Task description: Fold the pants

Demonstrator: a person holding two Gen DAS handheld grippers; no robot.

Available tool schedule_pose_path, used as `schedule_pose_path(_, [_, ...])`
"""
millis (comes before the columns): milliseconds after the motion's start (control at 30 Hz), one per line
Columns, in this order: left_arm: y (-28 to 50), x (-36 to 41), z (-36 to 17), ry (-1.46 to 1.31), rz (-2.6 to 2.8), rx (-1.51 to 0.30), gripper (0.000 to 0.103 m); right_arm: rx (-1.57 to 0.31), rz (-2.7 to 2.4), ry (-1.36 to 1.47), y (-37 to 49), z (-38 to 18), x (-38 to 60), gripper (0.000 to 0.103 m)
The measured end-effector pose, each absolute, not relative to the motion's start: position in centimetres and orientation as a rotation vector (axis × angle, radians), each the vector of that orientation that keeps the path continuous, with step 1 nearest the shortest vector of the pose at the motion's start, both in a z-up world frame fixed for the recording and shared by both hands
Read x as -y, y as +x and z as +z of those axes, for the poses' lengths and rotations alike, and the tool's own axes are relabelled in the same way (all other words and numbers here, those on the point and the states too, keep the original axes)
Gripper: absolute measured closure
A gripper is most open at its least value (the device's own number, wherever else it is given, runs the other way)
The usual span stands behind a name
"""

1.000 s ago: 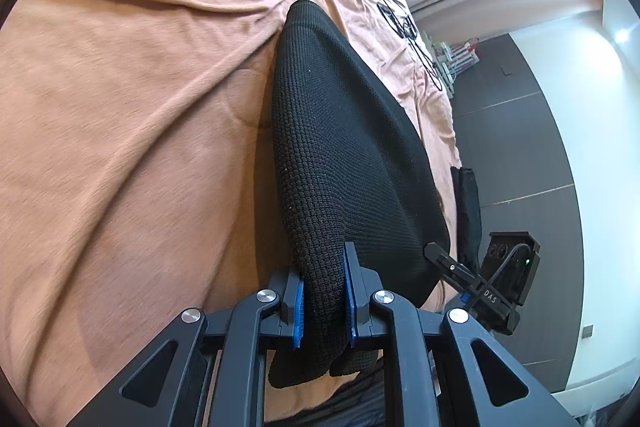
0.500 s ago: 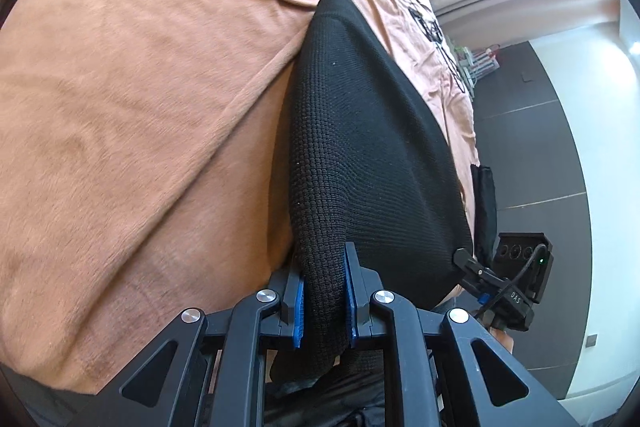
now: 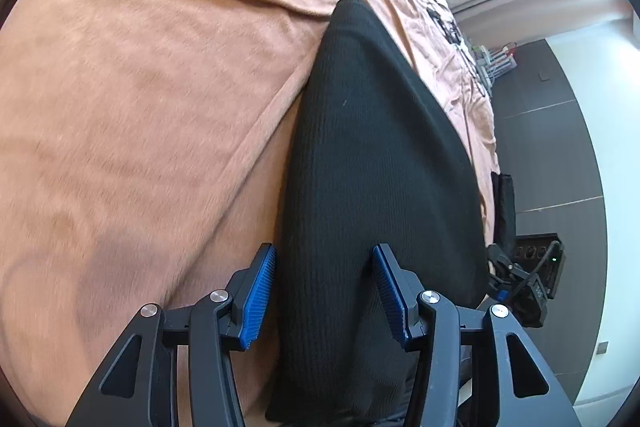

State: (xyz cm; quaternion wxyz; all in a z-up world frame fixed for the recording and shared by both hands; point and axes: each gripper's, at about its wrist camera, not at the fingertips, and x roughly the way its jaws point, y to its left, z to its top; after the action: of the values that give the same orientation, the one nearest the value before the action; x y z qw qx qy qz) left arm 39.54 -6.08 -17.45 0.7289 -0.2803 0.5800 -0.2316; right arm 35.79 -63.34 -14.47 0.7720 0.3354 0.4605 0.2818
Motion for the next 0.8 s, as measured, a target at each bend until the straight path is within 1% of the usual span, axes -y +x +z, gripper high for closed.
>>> schedule_pose_path(167, [41.5,6.5,-17.9,-0.631,-0.525,-1.258,0.051,-1.023,0.633,0.742,37.1,-15.6,61.7,0.035])
schedule_pose_path(600, [46.5,7.7,-18.7,-0.617,-0.579,-1.250,0.051,-1.042,0.656,0.724,39.8,-15.3,60.4,0.036])
schedule_pose_path(800, [48.0,8.2,-19.1,-0.607,-0.588,-1.257,0.055,-1.046,0.673,0.719,40.7,-15.6,60.1,0.036])
